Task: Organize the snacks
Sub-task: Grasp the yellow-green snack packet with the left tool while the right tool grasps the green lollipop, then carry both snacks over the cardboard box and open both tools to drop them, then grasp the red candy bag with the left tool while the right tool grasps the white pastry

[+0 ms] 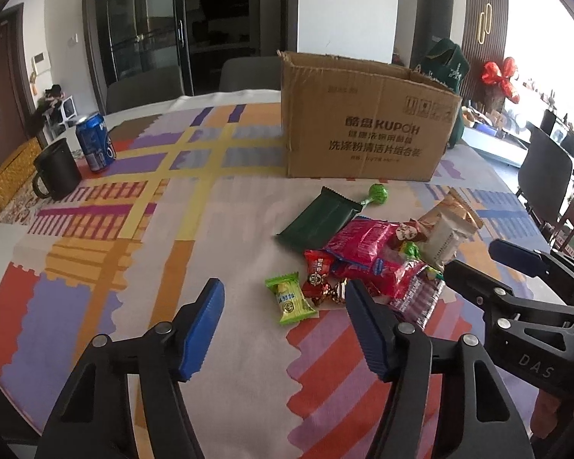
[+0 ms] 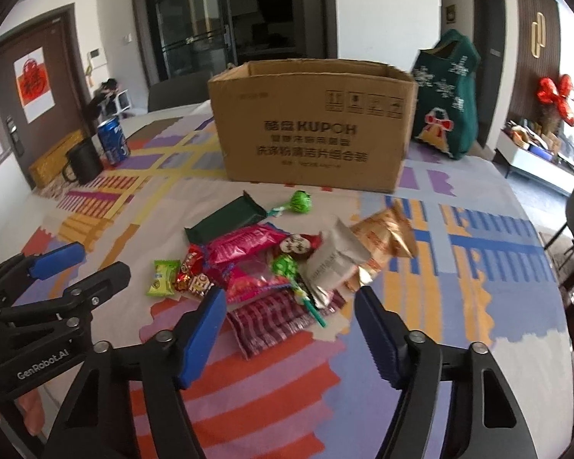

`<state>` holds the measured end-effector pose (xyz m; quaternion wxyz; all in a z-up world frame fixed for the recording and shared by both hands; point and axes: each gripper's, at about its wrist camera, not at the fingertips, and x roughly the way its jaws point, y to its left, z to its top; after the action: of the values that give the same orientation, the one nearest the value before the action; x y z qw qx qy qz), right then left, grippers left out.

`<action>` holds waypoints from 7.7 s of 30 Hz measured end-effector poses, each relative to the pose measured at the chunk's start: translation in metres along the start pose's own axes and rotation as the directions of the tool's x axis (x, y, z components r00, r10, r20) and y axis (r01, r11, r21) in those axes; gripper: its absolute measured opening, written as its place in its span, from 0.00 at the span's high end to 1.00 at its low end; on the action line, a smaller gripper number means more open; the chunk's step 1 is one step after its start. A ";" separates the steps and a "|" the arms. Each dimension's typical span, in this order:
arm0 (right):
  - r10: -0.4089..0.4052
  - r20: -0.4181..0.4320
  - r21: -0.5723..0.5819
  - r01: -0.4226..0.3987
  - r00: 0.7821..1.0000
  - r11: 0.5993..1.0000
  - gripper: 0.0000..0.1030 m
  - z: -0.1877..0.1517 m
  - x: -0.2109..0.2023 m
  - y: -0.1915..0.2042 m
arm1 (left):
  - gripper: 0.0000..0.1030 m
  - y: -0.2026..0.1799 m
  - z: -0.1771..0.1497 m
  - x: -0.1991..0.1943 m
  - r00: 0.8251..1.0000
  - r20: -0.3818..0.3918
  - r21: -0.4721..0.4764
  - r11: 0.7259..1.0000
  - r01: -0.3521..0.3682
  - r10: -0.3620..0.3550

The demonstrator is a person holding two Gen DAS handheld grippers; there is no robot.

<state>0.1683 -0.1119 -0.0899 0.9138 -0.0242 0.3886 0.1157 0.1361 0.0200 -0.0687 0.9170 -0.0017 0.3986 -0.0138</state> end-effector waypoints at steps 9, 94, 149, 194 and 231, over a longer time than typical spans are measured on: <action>0.055 -0.036 -0.016 -0.055 0.998 0.998 0.47 0.016 0.035 0.000 | 0.50 0.002 0.003 0.036 0.996 -0.091 -0.033 0.999 -0.019 0.015; 0.053 0.222 -0.005 -0.053 0.974 0.999 0.76 0.193 -0.001 -0.056 | 0.79 -0.038 0.229 0.030 0.977 0.158 0.163 0.980 0.119 -0.144; -0.054 0.129 0.069 0.045 0.990 0.997 0.36 0.093 -0.021 -0.057 | 0.11 -0.039 0.112 -0.004 0.995 0.072 0.238 0.970 0.053 -0.072; 0.044 -0.141 0.153 -0.022 0.989 0.988 0.60 0.028 0.067 -0.051 | 0.54 -0.042 0.057 0.121 0.915 -0.282 0.158 0.926 0.342 -0.289; 0.103 -0.061 0.140 -0.093 0.993 0.986 0.74 0.046 0.046 -0.044 | 0.60 -0.031 0.083 0.072 0.958 -0.139 0.062 0.963 0.262 -0.251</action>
<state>0.2415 -0.1399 -0.0925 0.8928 0.0538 0.4271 0.1328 0.2451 -0.0141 -0.0645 0.8788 -0.0160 0.4532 -0.1487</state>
